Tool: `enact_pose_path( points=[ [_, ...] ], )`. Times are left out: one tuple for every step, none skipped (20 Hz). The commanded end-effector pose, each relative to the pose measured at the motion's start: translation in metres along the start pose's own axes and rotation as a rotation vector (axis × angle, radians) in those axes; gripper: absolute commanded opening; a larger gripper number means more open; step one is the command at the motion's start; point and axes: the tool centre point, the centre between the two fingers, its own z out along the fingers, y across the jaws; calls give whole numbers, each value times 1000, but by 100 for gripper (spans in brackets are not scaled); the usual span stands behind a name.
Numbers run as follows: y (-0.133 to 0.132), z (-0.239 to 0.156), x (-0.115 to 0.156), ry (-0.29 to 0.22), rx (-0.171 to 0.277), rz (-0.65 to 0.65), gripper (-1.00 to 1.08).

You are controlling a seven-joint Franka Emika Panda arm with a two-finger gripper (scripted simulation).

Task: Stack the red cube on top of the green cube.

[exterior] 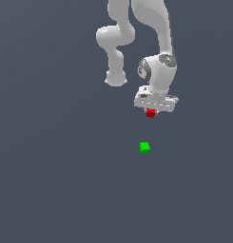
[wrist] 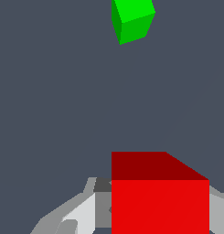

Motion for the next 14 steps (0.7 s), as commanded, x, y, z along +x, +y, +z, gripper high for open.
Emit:
enact_pose_path(
  points=[
    [0, -8, 0, -1, 0, 0, -100],
    [0, -11, 0, -1, 0, 0, -100],
    [0, -12, 0, -1, 0, 0, -100],
    [0, -13, 1, -1, 0, 0, -100],
    [-1, -14, 1, -1, 0, 0, -100],
    [-1, -14, 1, -1, 0, 0, -100],
    [0, -13, 1, 0, 0, 0, -100],
    [0, -13, 1, 0, 0, 0, -100],
    [0, -13, 2, 0, 0, 0, -100],
    [0, -12, 3, 0, 0, 0, -100],
    [0, -12, 5, 0, 0, 0, -100],
    [0, -11, 7, 0, 0, 0, -100],
    [0, -10, 10, 0, 0, 0, -100],
    [0, -9, 13, 0, 0, 0, -100]
  ],
)
